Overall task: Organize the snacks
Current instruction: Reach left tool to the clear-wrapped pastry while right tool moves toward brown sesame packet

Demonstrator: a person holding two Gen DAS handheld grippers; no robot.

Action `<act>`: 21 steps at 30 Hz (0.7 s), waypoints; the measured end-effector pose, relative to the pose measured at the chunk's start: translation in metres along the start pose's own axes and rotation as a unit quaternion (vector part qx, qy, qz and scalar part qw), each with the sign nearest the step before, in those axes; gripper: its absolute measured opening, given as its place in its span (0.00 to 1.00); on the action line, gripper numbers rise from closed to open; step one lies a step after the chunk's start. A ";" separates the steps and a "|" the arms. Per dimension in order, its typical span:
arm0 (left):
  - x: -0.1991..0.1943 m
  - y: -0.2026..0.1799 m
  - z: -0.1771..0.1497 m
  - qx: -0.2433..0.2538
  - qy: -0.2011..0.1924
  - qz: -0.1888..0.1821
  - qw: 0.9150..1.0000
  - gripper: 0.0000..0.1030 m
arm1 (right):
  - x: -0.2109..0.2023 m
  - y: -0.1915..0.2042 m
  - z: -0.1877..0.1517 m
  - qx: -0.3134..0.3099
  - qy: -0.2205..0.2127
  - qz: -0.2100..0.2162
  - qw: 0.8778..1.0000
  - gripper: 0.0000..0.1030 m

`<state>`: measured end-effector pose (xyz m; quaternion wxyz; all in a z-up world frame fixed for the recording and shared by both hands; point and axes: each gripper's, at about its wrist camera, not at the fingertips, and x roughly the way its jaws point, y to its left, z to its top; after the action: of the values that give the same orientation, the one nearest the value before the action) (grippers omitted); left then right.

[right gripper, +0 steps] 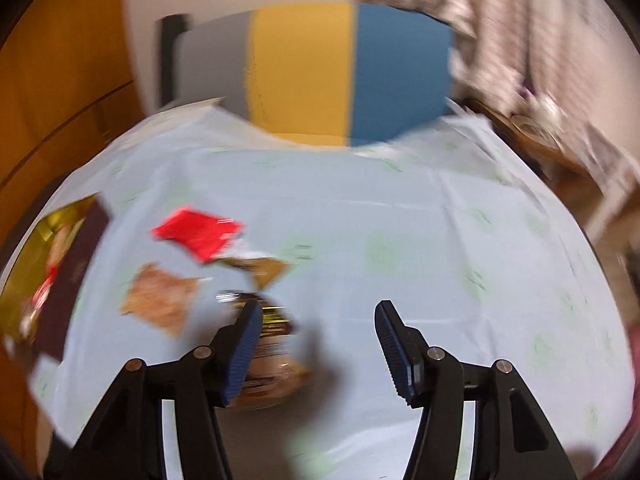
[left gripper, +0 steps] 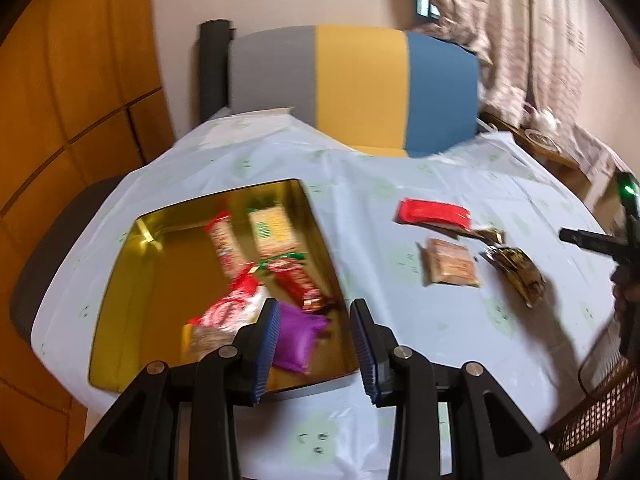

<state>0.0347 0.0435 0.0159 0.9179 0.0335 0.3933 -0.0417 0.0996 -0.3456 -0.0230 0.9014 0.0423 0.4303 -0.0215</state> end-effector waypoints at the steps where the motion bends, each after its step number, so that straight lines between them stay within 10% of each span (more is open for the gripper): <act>1: 0.002 -0.007 0.002 0.009 0.004 -0.008 1.000 0.35 | 0.008 -0.013 0.001 0.036 0.019 -0.011 0.999 0.58; 12: 0.049 -0.081 0.025 0.111 0.061 -0.067 0.990 0.53 | 0.015 -0.033 0.001 0.112 0.035 0.024 0.993 0.65; 21: 0.100 -0.127 0.036 0.212 0.117 -0.120 0.963 0.62 | 0.010 -0.036 0.003 0.130 0.030 0.047 0.990 0.69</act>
<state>0.1168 -0.0907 -0.0354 0.8259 0.1841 0.4810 -0.2297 0.1054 -0.3814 -0.0308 0.8750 0.1796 0.4483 -0.0332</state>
